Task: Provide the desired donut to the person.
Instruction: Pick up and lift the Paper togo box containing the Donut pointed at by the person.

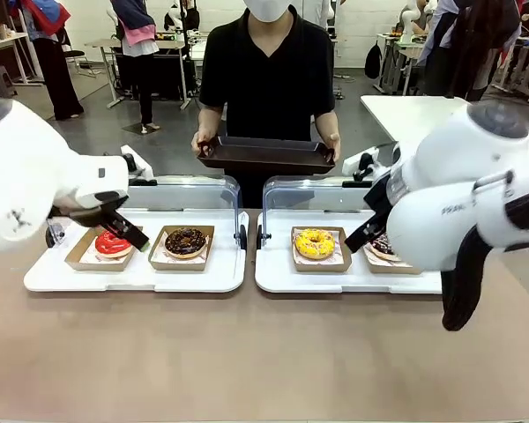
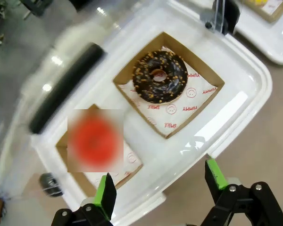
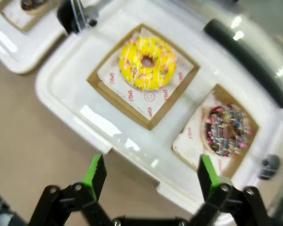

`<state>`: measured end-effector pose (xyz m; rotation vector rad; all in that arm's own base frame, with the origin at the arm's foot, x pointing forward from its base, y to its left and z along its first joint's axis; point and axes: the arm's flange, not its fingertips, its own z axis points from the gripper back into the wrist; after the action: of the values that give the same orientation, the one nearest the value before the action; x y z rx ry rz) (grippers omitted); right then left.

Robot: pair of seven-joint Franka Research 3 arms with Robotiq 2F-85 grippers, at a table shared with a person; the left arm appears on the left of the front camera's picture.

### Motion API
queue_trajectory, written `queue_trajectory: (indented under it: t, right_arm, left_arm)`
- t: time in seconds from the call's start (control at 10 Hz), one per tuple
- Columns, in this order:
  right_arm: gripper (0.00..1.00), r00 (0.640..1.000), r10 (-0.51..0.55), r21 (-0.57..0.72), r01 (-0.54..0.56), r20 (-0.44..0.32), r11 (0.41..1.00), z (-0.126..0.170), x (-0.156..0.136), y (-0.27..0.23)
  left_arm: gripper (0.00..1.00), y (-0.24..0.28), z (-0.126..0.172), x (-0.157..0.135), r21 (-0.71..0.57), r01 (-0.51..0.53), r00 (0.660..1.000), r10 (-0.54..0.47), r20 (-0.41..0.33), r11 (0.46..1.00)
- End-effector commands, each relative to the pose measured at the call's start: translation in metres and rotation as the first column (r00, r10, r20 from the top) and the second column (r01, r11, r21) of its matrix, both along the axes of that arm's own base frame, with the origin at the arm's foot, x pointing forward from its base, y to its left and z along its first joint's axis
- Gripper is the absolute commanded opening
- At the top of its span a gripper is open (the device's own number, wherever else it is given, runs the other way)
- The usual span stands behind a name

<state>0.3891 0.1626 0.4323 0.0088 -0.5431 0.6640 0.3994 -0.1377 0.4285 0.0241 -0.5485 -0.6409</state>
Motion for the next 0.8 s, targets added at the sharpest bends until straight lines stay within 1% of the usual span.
queue_trajectory:
  t: [0.0,0.1,0.2,0.3,0.4,0.5,0.6,0.7]
  right_arm:
    - [1.00,0.999,-0.034,-0.067,0.033,-0.011,0.997,0.070,-0.017,0.002]
    - [1.00,0.999,-0.037,-0.088,0.034,-0.026,0.996,0.090,-0.025,0.000]
    - [1.00,0.998,-0.067,-0.110,0.065,-0.014,0.992,0.111,-0.030,-0.001]
    - [1.00,0.997,-0.079,-0.121,0.076,-0.017,0.990,0.129,-0.035,-0.001]
    - [1.00,0.996,-0.091,-0.125,0.090,-0.001,0.988,0.141,-0.041,-0.001]
    - [1.00,0.996,-0.086,-0.130,0.084,-0.003,0.988,0.143,-0.045,-0.001]
    - [1.00,0.997,-0.075,-0.133,0.074,-0.005,0.988,0.140,-0.047,-0.002]
    - [1.00,0.998,-0.056,-0.098,0.055,-0.006,0.994,0.148,-0.045,-0.004]
  left_arm:
    - [1.00,0.007,0.064,-0.016,0.045,0.015,1.000,-0.014,-0.016,0.999]
    - [1.00,0.009,0.086,-0.027,0.059,-0.010,1.000,0.011,-0.012,0.998]
    - [1.00,0.011,0.108,-0.031,0.065,-0.011,1.000,0.012,-0.015,0.998]
    - [1.00,0.011,0.127,-0.032,0.077,-0.007,1.000,0.009,-0.025,0.997]
    - [1.00,0.012,0.137,-0.033,0.083,-0.013,0.999,0.016,-0.029,0.996]
    - [1.00,0.013,0.141,-0.038,0.067,-0.033,0.999,0.035,-0.029,0.997]
    - [1.00,0.014,0.142,-0.042,0.063,-0.051,0.999,0.051,-0.003,0.997]
    - [1.00,0.013,0.144,-0.039,0.040,-0.016,0.999,0.017,-0.029,0.999]
